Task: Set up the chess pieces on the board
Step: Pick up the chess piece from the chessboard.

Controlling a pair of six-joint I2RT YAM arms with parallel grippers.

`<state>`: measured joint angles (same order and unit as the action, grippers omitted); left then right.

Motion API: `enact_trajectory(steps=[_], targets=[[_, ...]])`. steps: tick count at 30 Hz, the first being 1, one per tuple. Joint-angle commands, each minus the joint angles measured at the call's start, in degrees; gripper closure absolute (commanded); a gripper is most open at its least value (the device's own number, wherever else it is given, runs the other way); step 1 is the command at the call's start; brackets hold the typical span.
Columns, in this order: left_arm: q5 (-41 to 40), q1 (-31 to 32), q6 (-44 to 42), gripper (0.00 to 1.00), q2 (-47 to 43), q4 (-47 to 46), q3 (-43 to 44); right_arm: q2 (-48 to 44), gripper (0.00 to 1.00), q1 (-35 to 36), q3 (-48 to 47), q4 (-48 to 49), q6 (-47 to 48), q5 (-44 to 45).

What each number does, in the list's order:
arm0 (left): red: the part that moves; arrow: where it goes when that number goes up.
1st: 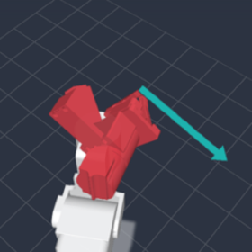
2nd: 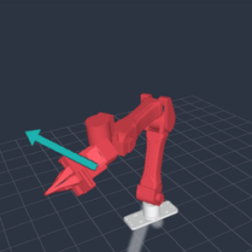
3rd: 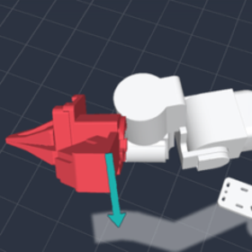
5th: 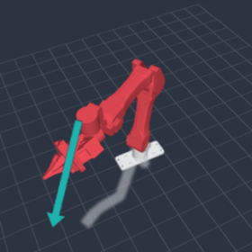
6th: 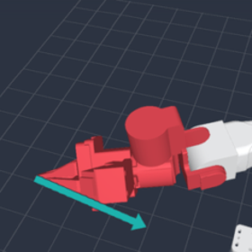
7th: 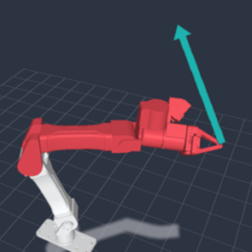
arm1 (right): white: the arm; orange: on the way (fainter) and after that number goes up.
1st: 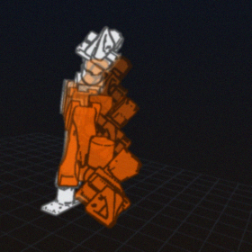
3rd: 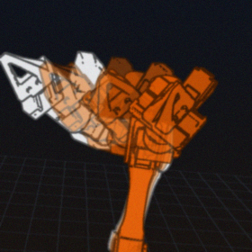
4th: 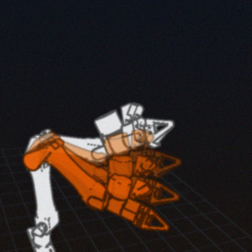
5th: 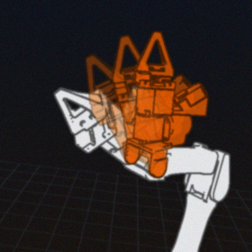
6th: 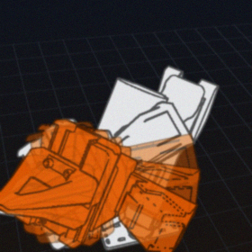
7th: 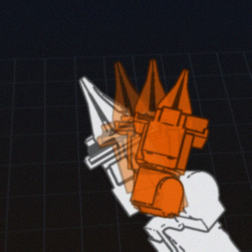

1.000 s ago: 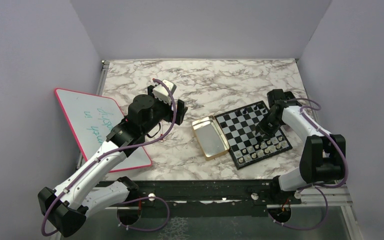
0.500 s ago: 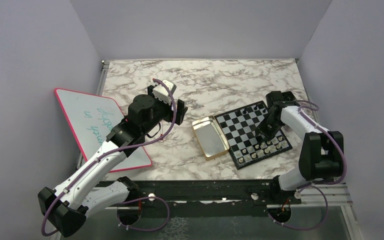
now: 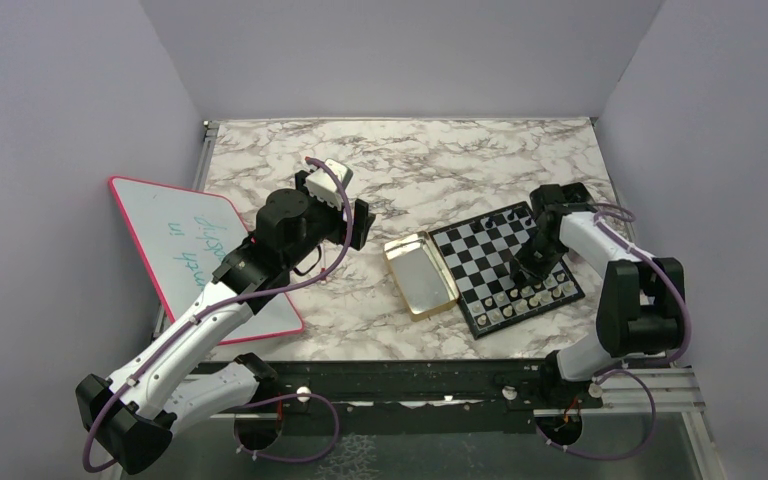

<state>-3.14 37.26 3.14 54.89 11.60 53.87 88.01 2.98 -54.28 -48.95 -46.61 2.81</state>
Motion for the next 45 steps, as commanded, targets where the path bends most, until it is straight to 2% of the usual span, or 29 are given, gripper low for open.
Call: enact_trajectory(steps=[1, 9, 18, 24, 29, 35, 41, 45], targets=[[-1.17, 0.19, -0.52, 0.07, -0.64, -1.89, -0.52, 1.00, 0.61, -0.09, 0.25, 0.66, -0.56, 0.75], [-1.87, 0.16, -0.85, 0.07, -0.61, -1.75, -0.52, 2.74, 0.66, -0.08, -1.16, 1.69, -1.50, -0.65], [-1.97, 0.10, -0.85, 0.07, -0.91, -1.87, -0.76, 4.18, 0.88, -0.08, -1.48, 4.22, -1.48, -0.20], [-2.00, 0.09, -0.14, 0.07, -0.59, -1.87, -0.69, 3.86, 0.99, -0.09, -2.19, 6.32, 1.17, 2.20], [-2.61, 0.08, 2.27, 0.08, 0.29, -2.12, -0.64, 1.78, 0.99, -0.09, -2.99, 8.70, 4.22, -1.01], [5.56, 0.09, 9.47, 0.13, 3.57, -0.19, 3.92, -2.01, 0.99, -0.10, -4.62, 12.12, 3.40, -10.14], [13.56, 0.16, 16.83, 0.20, 9.03, -1.01, 8.80, -7.68, 0.99, 0.93, -4.60, 19.65, -3.13, -21.60], [16.48, 0.27, 21.24, 0.24, 12.85, -5.77, 8.89, -11.92, 0.99, 2.56, -3.81, 25.48, -9.44, -24.06]])
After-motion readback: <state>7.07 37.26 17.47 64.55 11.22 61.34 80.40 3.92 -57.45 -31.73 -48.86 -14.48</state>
